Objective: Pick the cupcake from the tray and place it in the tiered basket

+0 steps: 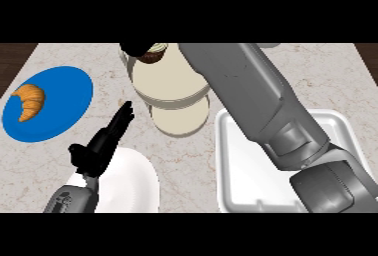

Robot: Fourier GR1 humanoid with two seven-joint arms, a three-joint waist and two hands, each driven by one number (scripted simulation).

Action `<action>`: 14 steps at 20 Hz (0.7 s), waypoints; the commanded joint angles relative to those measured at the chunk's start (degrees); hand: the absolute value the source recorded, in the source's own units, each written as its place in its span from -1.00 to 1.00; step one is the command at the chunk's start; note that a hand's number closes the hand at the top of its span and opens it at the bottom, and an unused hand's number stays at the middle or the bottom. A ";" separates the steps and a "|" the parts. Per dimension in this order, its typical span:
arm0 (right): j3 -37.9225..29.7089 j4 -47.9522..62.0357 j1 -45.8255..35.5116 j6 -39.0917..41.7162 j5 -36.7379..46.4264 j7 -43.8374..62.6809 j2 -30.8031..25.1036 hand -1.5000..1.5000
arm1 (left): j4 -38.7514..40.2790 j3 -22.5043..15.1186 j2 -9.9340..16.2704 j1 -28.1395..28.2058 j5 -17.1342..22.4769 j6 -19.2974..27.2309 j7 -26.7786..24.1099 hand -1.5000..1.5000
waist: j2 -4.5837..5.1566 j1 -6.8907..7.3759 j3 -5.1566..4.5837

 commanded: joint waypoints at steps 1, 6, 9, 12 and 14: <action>3.76 1.31 -0.25 -2.28 -8.66 2.43 0.33 1.00 | -0.63 -0.24 -0.86 -1.92 -0.51 0.59 1.60 0.00 | -0.20 0.57 -0.01; -0.77 6.08 -2.02 2.82 -17.14 14.15 0.34 1.00 | 2.72 0.76 -0.73 -2.21 0.17 -0.72 -0.95 0.00 | -0.12 0.29 -0.05; -0.13 5.67 -2.93 1.02 -23.35 16.49 0.34 -1.00 | 3.37 -0.06 -1.43 -2.67 -1.35 0.29 -0.48 0.00 | -0.22 0.25 -0.02; -0.84 6.72 -2.03 -2.95 -25.73 13.40 0.35 -1.00 | 0.97 0.57 -0.06 -0.27 -0.26 -1.26 -0.36 0.00 | -0.12 0.47 0.01; -0.34 6.05 -0.27 -5.05 -25.99 10.18 0.35 -1.00 | 5.56 1.46 -0.86 -3.07 -0.96 -0.46 -1.67 0.00 | 0.01 -0.58 0.00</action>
